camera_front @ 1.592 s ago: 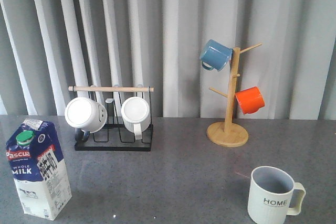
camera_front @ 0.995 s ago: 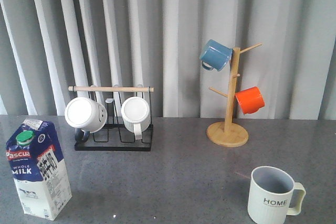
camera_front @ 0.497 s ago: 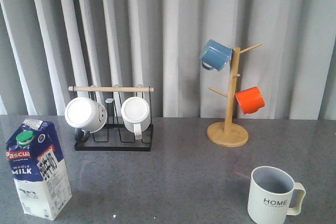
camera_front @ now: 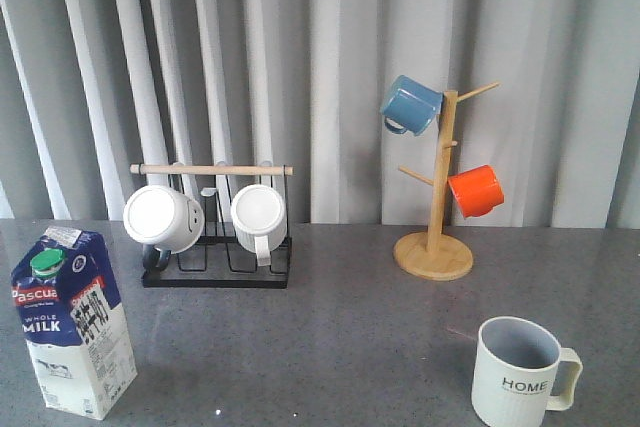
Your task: Place milk next to cup
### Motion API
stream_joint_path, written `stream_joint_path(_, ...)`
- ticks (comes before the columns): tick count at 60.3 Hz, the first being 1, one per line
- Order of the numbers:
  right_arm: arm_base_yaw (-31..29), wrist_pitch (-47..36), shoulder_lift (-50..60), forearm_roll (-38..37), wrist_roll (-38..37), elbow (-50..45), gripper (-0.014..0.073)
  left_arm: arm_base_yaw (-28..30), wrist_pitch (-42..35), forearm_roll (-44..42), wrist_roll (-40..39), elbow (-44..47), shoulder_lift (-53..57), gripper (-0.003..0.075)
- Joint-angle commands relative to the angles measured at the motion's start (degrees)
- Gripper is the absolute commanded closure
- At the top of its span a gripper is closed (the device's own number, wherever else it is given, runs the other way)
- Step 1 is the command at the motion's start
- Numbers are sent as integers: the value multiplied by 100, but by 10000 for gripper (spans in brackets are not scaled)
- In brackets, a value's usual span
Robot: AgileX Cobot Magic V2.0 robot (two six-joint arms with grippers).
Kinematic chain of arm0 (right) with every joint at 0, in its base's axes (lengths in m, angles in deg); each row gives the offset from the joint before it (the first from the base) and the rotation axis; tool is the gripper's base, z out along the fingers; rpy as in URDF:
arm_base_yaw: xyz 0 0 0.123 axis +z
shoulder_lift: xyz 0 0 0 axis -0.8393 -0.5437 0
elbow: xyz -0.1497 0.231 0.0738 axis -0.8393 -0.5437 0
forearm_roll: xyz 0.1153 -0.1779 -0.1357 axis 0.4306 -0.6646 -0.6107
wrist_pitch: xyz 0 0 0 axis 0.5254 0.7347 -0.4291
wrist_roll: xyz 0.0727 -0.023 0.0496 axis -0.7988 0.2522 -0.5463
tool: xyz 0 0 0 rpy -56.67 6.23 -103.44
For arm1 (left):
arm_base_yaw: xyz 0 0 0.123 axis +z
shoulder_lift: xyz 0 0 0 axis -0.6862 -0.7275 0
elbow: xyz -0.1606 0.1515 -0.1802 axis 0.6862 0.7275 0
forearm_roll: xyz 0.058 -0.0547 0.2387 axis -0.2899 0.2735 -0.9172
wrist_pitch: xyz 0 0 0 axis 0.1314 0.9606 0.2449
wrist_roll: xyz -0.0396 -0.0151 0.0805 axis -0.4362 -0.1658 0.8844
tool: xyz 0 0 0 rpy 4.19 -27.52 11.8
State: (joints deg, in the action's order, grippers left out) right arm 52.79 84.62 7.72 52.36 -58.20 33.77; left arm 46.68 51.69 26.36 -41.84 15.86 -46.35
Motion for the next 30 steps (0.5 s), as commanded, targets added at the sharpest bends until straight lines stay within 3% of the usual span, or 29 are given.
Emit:
stream_joint_path(1,10,-392,83,97,11,-48,598,-2,-775,9,-72,-127,73,726)
stream_joint_path(10,10,-387,83,103,16,-48,598,-2,-1510,45,-72,-127,73,726)
stream_joint_path(30,10,-254,83,103,16,23,592,-15,-2185,45,-340,-168,73,722)
